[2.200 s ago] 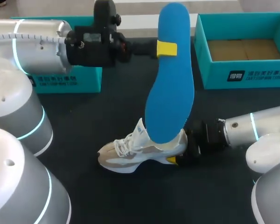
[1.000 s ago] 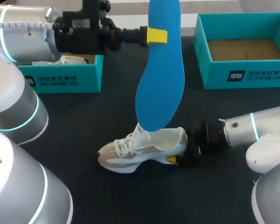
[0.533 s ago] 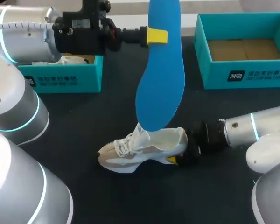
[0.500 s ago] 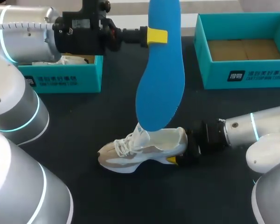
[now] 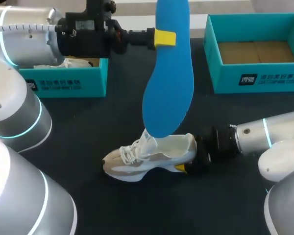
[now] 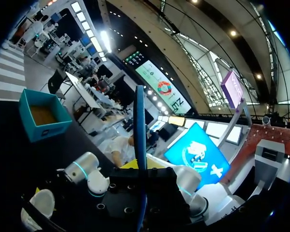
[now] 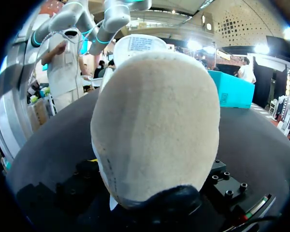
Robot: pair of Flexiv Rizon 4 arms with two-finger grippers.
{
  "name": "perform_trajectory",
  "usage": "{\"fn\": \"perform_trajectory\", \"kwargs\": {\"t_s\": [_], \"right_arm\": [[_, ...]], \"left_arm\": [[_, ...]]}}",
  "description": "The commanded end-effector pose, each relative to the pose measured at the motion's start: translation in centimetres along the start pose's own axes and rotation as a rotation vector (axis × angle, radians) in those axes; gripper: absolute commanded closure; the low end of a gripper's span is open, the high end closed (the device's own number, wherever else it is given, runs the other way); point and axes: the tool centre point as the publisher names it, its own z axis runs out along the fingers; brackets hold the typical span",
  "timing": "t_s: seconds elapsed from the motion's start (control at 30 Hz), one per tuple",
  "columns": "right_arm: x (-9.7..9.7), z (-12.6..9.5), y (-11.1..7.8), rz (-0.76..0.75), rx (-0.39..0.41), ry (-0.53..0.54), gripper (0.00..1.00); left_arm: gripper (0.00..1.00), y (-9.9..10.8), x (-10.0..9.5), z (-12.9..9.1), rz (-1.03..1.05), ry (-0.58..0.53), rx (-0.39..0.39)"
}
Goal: Take the shoe out of the shoebox, open the shoe tongue, remove and reinsert the insole, then place the shoe into the shoebox
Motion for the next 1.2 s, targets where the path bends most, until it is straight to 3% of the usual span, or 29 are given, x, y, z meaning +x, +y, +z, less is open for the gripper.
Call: {"fn": "perform_trajectory", "kwargs": {"t_s": [0.03,0.17,0.2,0.23,0.27,0.87,1.2], "right_arm": [[-0.1,0.4,-0.2,0.0,0.003,-0.003,1.0],[-0.1,0.4,-0.2,0.0,0.003,-0.003,0.99],[-0.1,0.4,-0.2,0.0,0.003,-0.003,0.86],[-0.1,0.4,-0.2,0.0,0.003,-0.003,0.51],[-0.1,0.4,-0.2,0.0,0.003,-0.003,0.0],[-0.3,0.2,-0.3,0.003,0.005,-0.003,0.0],[-0.8,-1.0,0.7,0.01,0.056,-0.019,0.0]], "left_arm": [[1.0,0.0,-0.1,0.1,0.0,-0.001,-0.001],[1.0,0.0,-0.1,0.1,0.0,-0.001,-0.001],[1.0,0.0,-0.1,0.1,0.0,-0.001,-0.001],[1.0,0.0,-0.1,0.1,0.0,-0.001,-0.001],[1.0,0.0,-0.1,0.1,0.0,-0.001,-0.001],[1.0,0.0,-0.1,0.1,0.0,-0.001,-0.001],[1.0,0.0,-0.1,0.1,0.0,-0.001,-0.001]]}}
